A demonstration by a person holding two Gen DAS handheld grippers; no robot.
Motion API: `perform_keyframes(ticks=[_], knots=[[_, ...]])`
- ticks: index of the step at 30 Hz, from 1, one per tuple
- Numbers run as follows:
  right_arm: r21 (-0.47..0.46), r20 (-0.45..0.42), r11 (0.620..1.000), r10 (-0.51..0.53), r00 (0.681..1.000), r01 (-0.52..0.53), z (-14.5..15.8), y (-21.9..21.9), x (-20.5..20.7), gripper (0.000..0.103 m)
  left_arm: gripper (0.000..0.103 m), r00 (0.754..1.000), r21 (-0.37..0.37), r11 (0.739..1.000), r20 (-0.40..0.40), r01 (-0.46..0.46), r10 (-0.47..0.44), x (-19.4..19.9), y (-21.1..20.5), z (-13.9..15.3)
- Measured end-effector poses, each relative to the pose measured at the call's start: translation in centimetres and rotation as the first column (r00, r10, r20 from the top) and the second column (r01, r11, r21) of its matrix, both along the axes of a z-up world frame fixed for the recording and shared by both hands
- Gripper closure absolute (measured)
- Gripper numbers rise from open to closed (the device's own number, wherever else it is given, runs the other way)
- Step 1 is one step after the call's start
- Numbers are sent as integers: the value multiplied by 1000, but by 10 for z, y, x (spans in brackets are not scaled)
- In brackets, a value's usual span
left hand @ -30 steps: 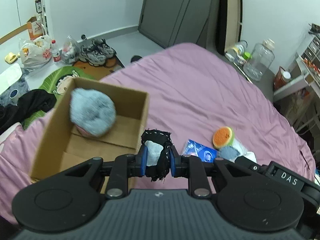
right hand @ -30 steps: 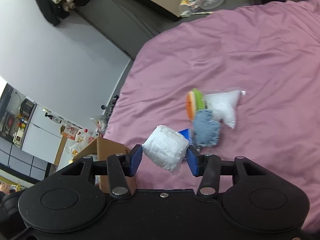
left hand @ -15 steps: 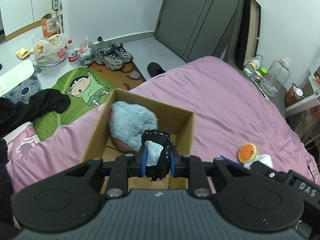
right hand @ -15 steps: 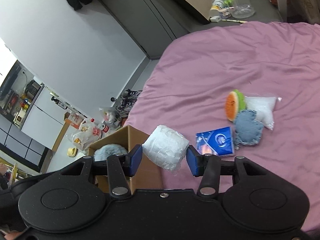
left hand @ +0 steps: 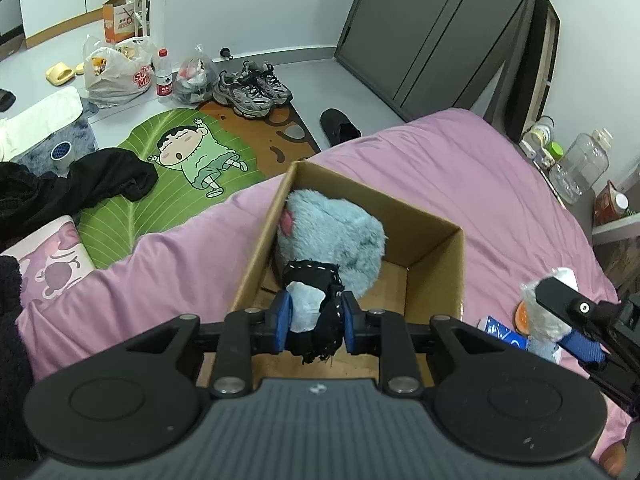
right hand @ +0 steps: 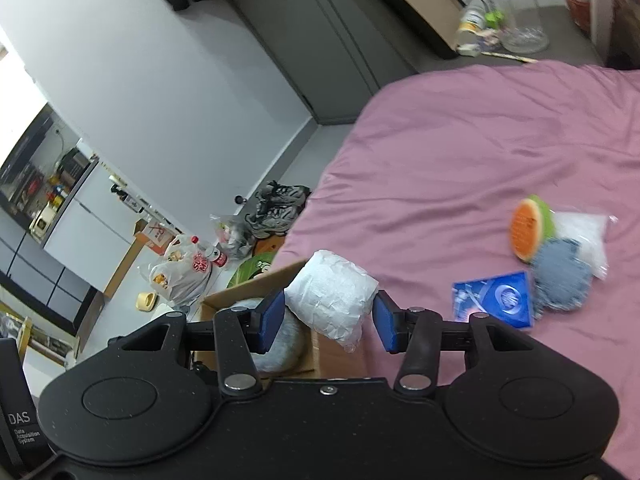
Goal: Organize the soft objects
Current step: 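Carry the black pad and white bundle over the box with both tools, then open both tools to drop the pad and bundle into the box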
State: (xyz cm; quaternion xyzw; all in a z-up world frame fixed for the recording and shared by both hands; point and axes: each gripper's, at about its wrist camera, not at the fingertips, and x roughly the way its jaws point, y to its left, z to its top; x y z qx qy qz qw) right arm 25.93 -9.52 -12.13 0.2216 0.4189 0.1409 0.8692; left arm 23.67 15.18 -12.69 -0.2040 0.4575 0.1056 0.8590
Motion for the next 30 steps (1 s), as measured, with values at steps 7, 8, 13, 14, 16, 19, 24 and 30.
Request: perform_keyframes(ticks=[7,8,13,14,16,19,24,30], knots=[[-34,12,997,62,998,-62,1,34,8,55,68,1000,-40,999,-17,-7,7,2,12,-2],[-38,12,997,67,998,-66,0,37,8,55,67,1000,-39,999,-19,-7,6,2,13,-3],[-65,8,994,92,996,-91,-1,51,11,55,57,999,-64,998,-13,-30,29,1,20,-2],[-71,10,993,97,995,-96,1,54,11,55,56,999,-64,997,-14,-32,31,1,22,-1],[-77,16,991,109,994,-107,4,59,12,55,55,999,-66,997,-19,-36,35,1,24,1],[-82,35,989,126,991,-123,8,68,15,52,48,999,-71,997,-23,-38,36,1,27,4],[-90,49,987,140,989,-135,14,78,20,45,31,998,-22,998,-18,-63,63,-2,32,14],[-81,38,989,125,991,-121,22,65,12,36,20,998,-17,998,-12,-54,54,-6,28,25]])
